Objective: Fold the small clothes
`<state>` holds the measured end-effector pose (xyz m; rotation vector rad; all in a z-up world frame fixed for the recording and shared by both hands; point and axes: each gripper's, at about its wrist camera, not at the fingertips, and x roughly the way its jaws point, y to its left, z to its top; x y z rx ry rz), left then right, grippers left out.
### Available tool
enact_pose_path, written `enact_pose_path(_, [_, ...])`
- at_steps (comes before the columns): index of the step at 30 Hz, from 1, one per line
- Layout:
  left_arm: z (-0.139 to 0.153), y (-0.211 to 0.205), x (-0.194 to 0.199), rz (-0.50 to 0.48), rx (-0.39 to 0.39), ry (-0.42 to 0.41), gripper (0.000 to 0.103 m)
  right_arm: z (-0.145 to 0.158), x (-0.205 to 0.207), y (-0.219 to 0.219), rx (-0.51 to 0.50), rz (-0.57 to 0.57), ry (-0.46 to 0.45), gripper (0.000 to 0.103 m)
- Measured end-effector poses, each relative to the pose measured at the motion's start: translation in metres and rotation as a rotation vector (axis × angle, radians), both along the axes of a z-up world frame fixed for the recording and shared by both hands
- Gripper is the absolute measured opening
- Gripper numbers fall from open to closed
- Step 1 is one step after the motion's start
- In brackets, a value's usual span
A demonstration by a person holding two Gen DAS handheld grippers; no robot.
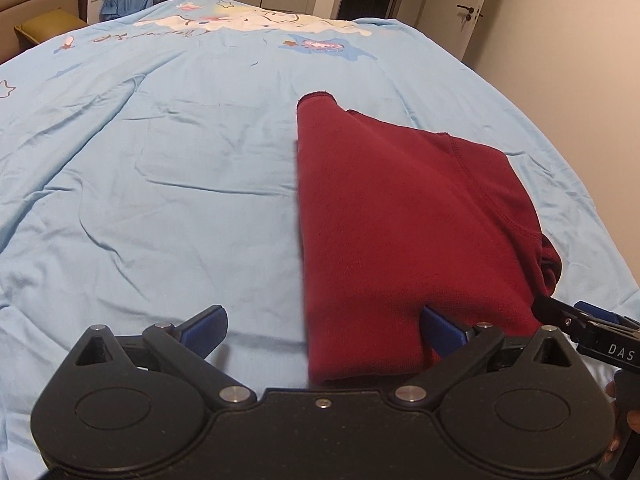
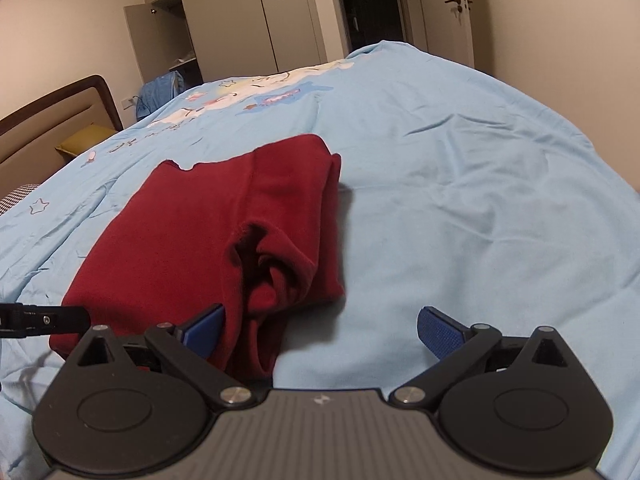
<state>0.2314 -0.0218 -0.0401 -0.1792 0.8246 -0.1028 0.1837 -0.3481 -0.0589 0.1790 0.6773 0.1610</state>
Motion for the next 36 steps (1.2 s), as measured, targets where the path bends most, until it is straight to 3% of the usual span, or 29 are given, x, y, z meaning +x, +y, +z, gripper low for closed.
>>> enact_pose_path(10, [0.001,-0.001,0.0,0.005,0.005,0.005,0.102,0.021,-0.004,-0.004,0.066,-0.018,-0.105,0.103])
enact_pose_path(16, [0.002,-0.002,0.0,0.003,0.01,0.008,0.102,0.021,0.022,-0.009,0.096,-0.083,-0.075,0.103])
enact_pose_path(23, [0.001,-0.002,0.001,0.0,0.007,0.013,0.102,0.001,0.041,-0.016,0.104,-0.161,0.006,0.103])
enact_pose_path(30, [0.005,0.007,0.002,-0.011,-0.043,-0.016,0.102,-0.011,0.032,-0.018,0.065,-0.138,0.015,0.103])
enact_pose_path(36, [0.015,0.014,0.024,-0.025,-0.088,-0.059,0.102,0.002,0.041,-0.023,0.131,-0.058,-0.04,0.103])
